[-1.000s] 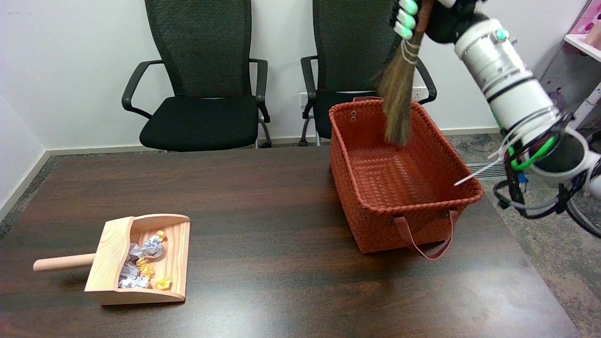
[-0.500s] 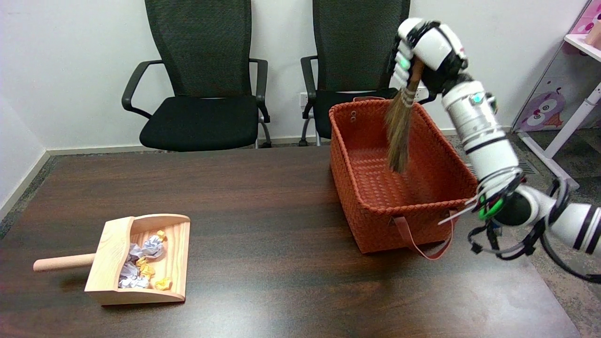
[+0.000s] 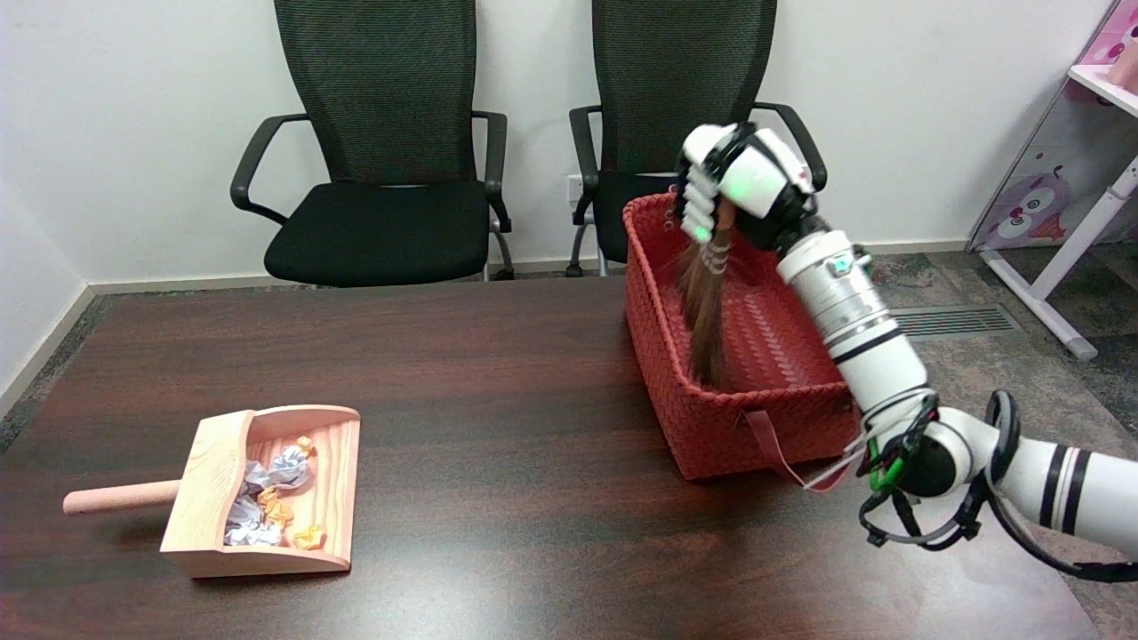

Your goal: Place the broom in the basket.

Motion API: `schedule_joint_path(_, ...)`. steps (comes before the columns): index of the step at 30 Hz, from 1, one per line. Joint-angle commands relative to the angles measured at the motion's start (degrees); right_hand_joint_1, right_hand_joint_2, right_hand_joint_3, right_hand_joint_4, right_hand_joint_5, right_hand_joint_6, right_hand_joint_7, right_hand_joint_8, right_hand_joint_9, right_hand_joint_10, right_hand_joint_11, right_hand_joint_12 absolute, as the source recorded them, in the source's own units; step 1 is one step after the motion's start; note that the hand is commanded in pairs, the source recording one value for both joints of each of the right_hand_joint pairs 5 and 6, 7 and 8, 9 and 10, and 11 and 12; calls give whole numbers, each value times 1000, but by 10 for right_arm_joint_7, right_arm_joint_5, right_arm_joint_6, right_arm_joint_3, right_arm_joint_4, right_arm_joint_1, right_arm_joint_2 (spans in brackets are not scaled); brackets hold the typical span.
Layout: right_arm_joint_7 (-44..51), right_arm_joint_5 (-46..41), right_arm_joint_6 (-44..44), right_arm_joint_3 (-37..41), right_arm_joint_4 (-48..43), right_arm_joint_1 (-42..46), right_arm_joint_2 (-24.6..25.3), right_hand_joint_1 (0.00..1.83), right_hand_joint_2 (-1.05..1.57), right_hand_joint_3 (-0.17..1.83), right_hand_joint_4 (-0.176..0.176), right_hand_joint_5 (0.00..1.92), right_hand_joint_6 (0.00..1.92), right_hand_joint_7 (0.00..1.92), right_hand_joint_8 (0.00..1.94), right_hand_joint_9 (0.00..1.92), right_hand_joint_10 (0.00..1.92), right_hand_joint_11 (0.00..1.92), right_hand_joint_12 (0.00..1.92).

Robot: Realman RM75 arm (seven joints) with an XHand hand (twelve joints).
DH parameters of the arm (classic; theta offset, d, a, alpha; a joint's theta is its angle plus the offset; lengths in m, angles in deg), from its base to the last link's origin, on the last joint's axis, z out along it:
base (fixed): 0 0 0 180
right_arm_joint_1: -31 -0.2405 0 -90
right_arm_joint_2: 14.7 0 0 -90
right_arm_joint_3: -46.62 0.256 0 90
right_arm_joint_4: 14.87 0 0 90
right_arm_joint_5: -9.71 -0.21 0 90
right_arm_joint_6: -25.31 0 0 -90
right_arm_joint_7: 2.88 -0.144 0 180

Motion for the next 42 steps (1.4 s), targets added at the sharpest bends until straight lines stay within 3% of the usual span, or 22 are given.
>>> schedule_joint_path(1, -46, 107, 81, -34, -20, 3, 45, 673, 1295, 1699, 1, 1920, 1920, 1920, 1920, 1920, 1920, 1920, 1920)
schedule_joint_path(15, -38, 140, 124, -32, -64, -16, 62, 682, 1398, 1598, 18, 1920, 1920, 1920, 1920, 1920, 1920, 1920, 1920)
schedule_joint_path(20, -38, 141, 118, -33, -75, -16, 71, 699, 1121, 1655, 49, 1920, 1920, 1920, 1920, 1920, 1920, 1920, 1920)
schedule_joint_path(23, -38, 141, 118, -30, -76, -15, 71, 699, 959, 1537, 54, 1617, 1617, 1617, 1617, 1804, 1804, 1813, 1813)
schedule_joint_path(25, -38, 141, 118, -29, -76, -16, 71, 705, 899, 1470, 176, 1406, 1406, 1406, 1406, 1598, 1598, 1721, 1721)
schedule_joint_path(27, -38, 141, 118, -28, -75, -16, 71, 702, 890, 1423, 176, 1289, 1289, 1289, 1289, 1484, 1484, 1696, 1696)
schedule_joint_path(28, -38, 141, 118, -28, -74, -17, 71, 687, 882, 1377, 62, 1176, 1176, 1176, 1176, 1319, 1319, 1654, 1654)
schedule_joint_path(30, -38, 141, 118, -28, -75, -17, 71, 695, 878, 1351, 10, 1113, 1113, 1113, 1113, 1231, 1231, 1626, 1626)
schedule_joint_path(31, -38, 141, 118, -28, -75, -18, 71, 689, 873, 1334, -37, 1071, 1071, 1071, 1071, 1150, 1150, 1604, 1604)
schedule_joint_path(32, -38, 141, 117, -28, -75, -18, 71, 692, 865, 1320, -134, 1034, 1034, 1034, 1034, 1055, 1055, 1582, 1582)
schedule_joint_path(33, -38, 141, 116, -28, -76, -18, 71, 691, 858, 1313, -176, 1011, 1011, 1011, 1011, 993, 993, 1564, 1564)
schedule_joint_path(37, -38, 142, 106, -23, -74, -18, 71, 700, 795, 1280, -176, 907, 907, 907, 907, 817, 817, 1463, 1463)
schedule_joint_path(42, -38, 155, 98, 3, -55, -10, 65, 696, 795, 1169, -176, 790, 790, 790, 790, 634, 634, 1142, 1142)
